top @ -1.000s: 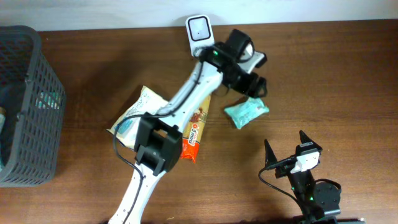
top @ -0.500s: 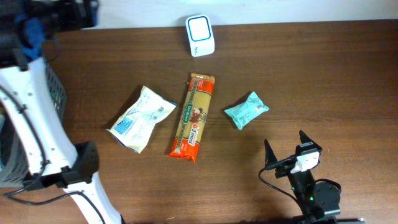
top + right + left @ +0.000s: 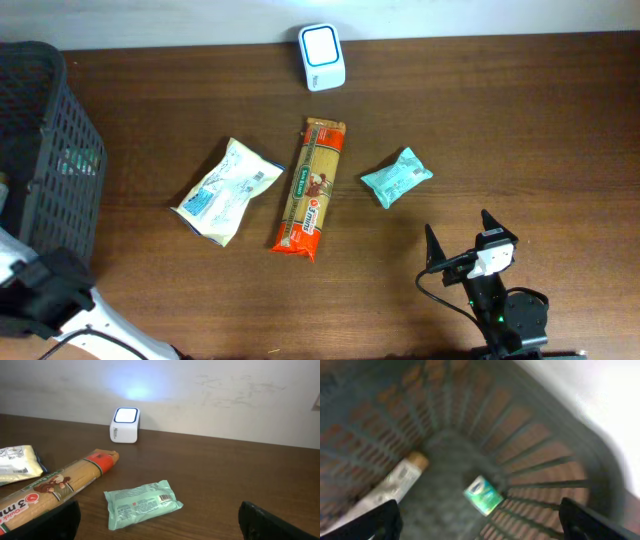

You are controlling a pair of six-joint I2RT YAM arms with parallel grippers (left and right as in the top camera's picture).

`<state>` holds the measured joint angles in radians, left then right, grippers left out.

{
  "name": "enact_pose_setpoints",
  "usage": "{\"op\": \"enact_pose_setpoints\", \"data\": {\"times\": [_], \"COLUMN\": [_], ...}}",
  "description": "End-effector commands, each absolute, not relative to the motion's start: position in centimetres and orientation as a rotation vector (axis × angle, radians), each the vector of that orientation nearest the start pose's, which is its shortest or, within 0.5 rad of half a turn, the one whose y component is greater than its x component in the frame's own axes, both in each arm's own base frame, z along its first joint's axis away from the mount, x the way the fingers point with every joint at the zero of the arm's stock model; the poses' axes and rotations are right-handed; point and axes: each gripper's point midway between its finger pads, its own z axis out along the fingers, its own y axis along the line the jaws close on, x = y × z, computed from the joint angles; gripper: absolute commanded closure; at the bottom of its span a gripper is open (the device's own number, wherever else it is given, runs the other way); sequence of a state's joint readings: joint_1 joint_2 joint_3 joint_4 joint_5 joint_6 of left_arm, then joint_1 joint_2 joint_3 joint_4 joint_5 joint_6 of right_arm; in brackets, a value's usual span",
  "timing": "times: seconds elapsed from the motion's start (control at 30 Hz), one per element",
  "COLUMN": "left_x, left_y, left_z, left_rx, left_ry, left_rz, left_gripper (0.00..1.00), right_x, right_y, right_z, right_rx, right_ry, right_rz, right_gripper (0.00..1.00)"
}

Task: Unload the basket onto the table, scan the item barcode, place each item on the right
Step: 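Reach the left gripper into the basket and grasp the Kleenex tissue pack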

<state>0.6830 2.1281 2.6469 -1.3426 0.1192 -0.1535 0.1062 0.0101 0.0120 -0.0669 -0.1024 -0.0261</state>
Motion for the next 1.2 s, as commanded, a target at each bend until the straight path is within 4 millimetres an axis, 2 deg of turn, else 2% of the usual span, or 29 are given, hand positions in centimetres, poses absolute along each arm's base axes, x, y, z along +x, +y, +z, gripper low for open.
{"op": "enact_pose_setpoints", "data": {"times": [0.0,0.07,0.2,0.33,0.57,0.63,0.73,0.8,0.87,0.93,1.07,1.13,1.17], "left_x": [41.0,41.4,42.5,42.5,41.9,42.0,42.6,43.5,45.2,46.5,46.9,46.6,46.4], "left_y": [31.7,31.5,30.4,30.3,29.4,29.3,28.8,27.8,27.0,26.8,27.0,26.9,26.9], "left_z": [23.7,18.7,11.8,7.9,3.7,3.1,3.2,3.8,6.9,10.9,23.9,27.3,27.6], "left_rx": [-1.027,-1.017,-0.959,-0.949,-0.938,-0.930,-0.909,-0.873,-0.851,-0.817,-0.702,-0.649,-0.649], "left_ry": [2.361,2.444,2.498,2.491,2.489,2.480,2.476,2.464,2.401,2.348,2.289,2.265,2.260], "left_rz": [0.060,0.100,0.096,0.099,0.090,0.092,0.092,0.000,-0.168,-0.253,-0.203,-0.170,-0.179], "left_gripper": [0.04,0.06,0.07,0.11,0.15,0.16,0.23,0.23,0.23,0.23,0.11,0.03,0.00], "right_x": [24.2,24.2,24.2,24.2,24.2,24.2,24.2,24.2,24.2,24.2,24.2,24.2,24.2], "right_y": [4.2,4.2,4.2,4.2,4.2,4.2,4.2,4.2,4.2,4.2,4.2,4.2,4.2], "right_z": [15.9,15.9,15.9,15.9,15.9,15.9,15.9,15.9,15.9,15.9,15.9,15.9,15.9], "right_rx": [-0.175,-0.175,-0.175,-0.175,-0.175,-0.175,-0.175,-0.175,-0.175,-0.175,-0.175,-0.175,-0.175], "right_ry": [1.630,1.630,1.630,1.630,1.630,1.630,1.630,1.630,1.630,1.630,1.630,1.630,1.630], "right_rz": [0.146,0.146,0.146,0.146,0.146,0.146,0.146,0.146,0.146,0.146,0.146,0.146,0.146], "right_gripper": [0.01,0.01,0.01,0.01,0.01,0.01,0.01,0.01,0.01,0.01,0.01,0.01,0.01]}}
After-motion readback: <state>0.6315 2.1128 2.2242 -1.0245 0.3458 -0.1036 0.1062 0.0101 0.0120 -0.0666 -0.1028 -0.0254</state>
